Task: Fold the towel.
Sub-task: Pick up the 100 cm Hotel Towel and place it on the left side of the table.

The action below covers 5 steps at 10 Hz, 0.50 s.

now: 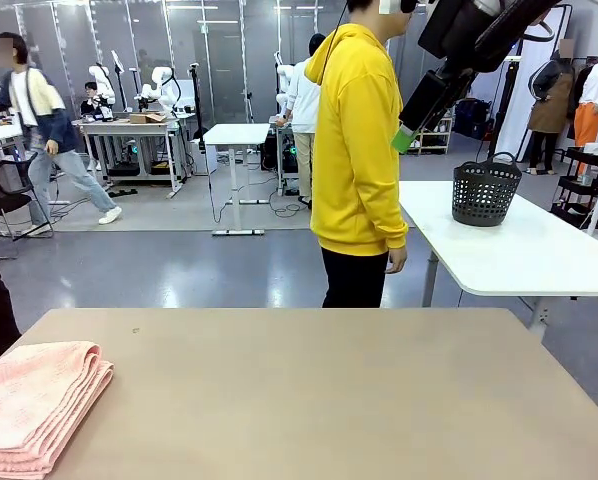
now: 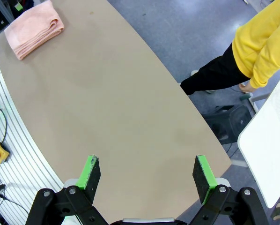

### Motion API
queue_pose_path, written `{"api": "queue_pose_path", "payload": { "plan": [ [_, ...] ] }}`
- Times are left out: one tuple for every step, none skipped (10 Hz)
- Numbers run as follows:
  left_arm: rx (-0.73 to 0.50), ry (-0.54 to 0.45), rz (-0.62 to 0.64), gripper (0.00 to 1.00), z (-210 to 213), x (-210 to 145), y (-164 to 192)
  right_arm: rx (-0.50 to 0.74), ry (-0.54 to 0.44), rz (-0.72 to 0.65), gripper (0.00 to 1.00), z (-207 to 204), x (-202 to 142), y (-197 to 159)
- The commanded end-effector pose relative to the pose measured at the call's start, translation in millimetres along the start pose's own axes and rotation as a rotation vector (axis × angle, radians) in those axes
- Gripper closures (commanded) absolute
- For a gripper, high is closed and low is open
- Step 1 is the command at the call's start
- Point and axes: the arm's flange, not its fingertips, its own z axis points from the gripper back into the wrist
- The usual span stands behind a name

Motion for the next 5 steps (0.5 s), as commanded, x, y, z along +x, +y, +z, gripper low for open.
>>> {"api": "queue_pose_path", "payload": {
  "plan": [
    [0.028, 0.022, 0.024, 0.0, 1.6, -8.2, -16.8, -0.004, 0.009, -0.003, 0.0, 0.9, 0.7, -0.3],
    [0.01, 0.017, 0.033, 0.0, 1.9, -9.5, -23.0, -0.004, 0.009, -0.003, 0.0, 0.9, 0.7, -0.3],
    [0.012, -0.003, 0.002, 0.0, 4.7, -1.4, -7.3, -0.004, 0.009, -0.003, 0.0, 0.9, 0.7, -0.3],
    [0.012, -0.003, 0.002, 0.0, 4.7, -1.4, -7.3, -0.004, 0.009, -0.003, 0.0, 0.9, 0.7, -0.3],
    [0.012, -0.003, 0.002, 0.0, 4.7, -1.4, -7.3, -0.004, 0.009, -0.003, 0.0, 0.9, 0.7, -0.3]
  ]
}}
